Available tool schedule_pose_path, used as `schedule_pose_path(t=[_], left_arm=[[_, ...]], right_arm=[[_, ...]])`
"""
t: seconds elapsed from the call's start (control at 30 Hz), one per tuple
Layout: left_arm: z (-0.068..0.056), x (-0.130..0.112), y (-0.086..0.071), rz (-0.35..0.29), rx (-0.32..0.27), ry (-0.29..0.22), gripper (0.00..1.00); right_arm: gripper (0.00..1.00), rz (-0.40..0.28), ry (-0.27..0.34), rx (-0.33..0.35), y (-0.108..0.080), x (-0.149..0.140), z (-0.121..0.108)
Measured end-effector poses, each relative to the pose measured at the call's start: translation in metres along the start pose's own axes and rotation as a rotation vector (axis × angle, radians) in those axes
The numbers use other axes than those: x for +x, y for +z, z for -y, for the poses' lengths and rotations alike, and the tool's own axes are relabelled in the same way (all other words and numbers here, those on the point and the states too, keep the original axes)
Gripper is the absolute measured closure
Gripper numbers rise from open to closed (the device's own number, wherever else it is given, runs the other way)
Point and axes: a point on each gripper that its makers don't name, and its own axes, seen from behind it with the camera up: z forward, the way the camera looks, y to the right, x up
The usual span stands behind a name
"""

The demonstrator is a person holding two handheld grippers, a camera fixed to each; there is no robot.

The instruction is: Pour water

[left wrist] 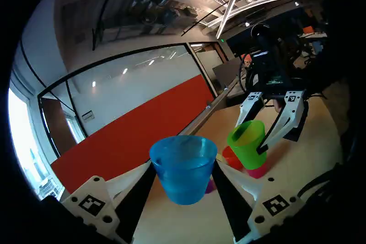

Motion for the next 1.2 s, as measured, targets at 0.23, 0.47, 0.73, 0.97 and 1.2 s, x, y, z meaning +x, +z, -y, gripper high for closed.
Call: schedule_pose_path(t=[0.23,0.47,0.73,0.97,1.2], left_arm=[[0.001,0.006,-0.001,-0.008,0.003,0.046,0.18],[0.001,0.006,-0.004,-0.006,0.004,0.087,0.18],[-0.001,0.012,-0.007,-0.012,0.002,0.143,0.18],[-0.002,0.015,-0.009,-0.012,0.003,0.184,0.18],[-0.002,0.018,-0.009,-0.015,0.005,0.206,0.18]], right_arm=[[0.09,0.003,-0.002,0.016,0.005,-0.001,0.006],[0.10,0.004,0.001,0.030,0.010,-0.003,0.011],[0.09,0.006,-0.002,0.045,0.014,-0.003,0.017],[0.10,0.008,-0.003,0.057,0.015,-0.004,0.023],[0.09,0.008,-0.005,0.067,0.016,-0.004,0.027]])
